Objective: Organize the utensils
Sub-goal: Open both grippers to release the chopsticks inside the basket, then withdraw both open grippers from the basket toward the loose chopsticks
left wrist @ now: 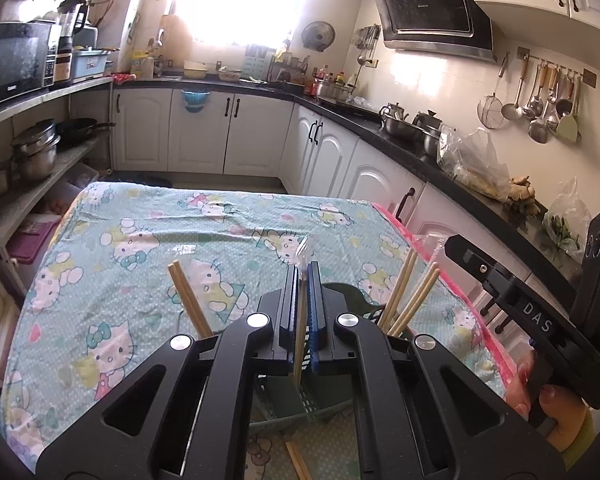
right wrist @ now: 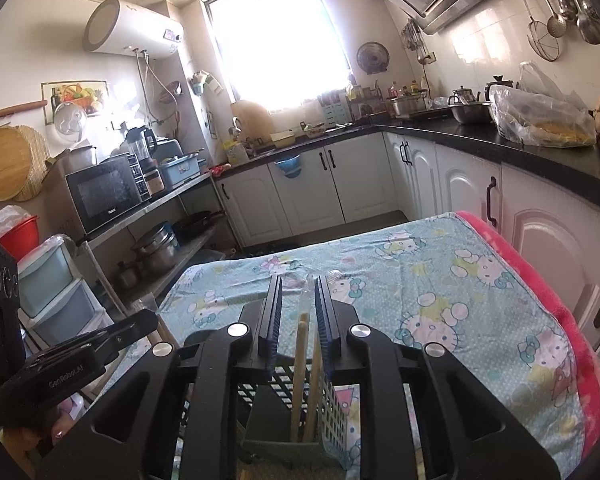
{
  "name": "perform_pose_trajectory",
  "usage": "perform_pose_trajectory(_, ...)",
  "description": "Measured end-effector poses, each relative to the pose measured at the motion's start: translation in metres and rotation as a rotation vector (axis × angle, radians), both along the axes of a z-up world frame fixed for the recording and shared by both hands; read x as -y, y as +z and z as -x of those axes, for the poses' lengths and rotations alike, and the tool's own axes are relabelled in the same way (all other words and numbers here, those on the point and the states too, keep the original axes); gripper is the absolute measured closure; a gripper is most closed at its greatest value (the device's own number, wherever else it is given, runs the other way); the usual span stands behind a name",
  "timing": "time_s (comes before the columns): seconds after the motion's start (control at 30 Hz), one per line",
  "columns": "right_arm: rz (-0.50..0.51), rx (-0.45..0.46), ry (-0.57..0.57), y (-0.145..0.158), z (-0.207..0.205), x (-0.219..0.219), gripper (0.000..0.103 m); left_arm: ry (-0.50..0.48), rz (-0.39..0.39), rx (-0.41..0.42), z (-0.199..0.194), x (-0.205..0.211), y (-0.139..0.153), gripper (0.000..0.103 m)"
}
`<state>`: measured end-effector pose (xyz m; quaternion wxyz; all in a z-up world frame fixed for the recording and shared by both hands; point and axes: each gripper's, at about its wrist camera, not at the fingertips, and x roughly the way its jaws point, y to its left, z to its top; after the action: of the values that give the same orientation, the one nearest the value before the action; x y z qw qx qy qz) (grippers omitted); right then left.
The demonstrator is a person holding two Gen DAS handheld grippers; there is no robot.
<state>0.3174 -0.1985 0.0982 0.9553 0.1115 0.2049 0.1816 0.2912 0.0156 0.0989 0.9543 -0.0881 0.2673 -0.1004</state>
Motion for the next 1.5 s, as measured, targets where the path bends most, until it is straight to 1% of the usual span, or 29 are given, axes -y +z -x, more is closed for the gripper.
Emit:
perform_pose_trajectory(0.07,0.006,-0.002,-0.001,0.0,0.003,0.0,0.086,0.001,0.003,0.0,0.002,0.0,0.0,0.102)
perform_pose_trajectory(0.13,0.009,-0.005,0.002,-0.001,0.005,0.001,0.082,0.003,0.005,-0.001,0.003,-0.001,0.0,0.1)
perform_pose_trajectory(0.2,0.016,-0.007,0.0,-0.002,0.008,0.002,0.078,0.005,0.008,-0.006,0.004,-0.001,-0.001,0.097)
perform_pose_trajectory(0.33,0.016,-0.012,-0.004,-0.004,0.012,0.005,0.074,0.007,0.017,-0.012,0.007,-0.003,-0.003,0.095)
perform_pose_trajectory(0.5,0.017,-0.012,-0.005,-0.005,0.019,0.007,0.069,0.006,0.022,-0.005,0.012,-0.004,-0.003,0.085)
perform_pose_trajectory(0.73,0.037,-0.018,0.002,-0.008,0.026,0.009,0.063,0.004,0.031,-0.002,0.019,-0.003,-0.003,0.079)
perform_pose_trajectory(0.8,0.042,-0.021,0.005,-0.009,0.029,0.009,0.062,0.004,0.037,0.002,0.022,-0.004,-0.002,0.073)
perform_pose_trajectory(0.97,0.053,-0.036,0.016,-0.012,0.034,0.011,0.06,0.004,0.043,0.004,0.032,-0.005,-0.001,0.062)
perform_pose_trajectory(1.07,0.058,-0.044,0.021,-0.014,0.038,0.014,0.06,0.002,0.049,0.004,0.037,-0.007,0.0,0.059)
perform_pose_trajectory(1.2,0.065,-0.047,0.025,-0.015,0.044,0.017,0.058,-0.005,0.051,0.009,0.047,-0.008,0.001,0.05)
perform_pose_trajectory(1.33,0.07,-0.056,0.023,-0.019,0.05,0.023,0.056,-0.012,0.053,0.0,0.055,-0.007,-0.002,0.045)
perform_pose_trajectory(1.5,0.078,-0.083,0.02,-0.028,0.057,0.031,0.055,-0.012,0.053,-0.012,0.066,-0.005,-0.01,0.033)
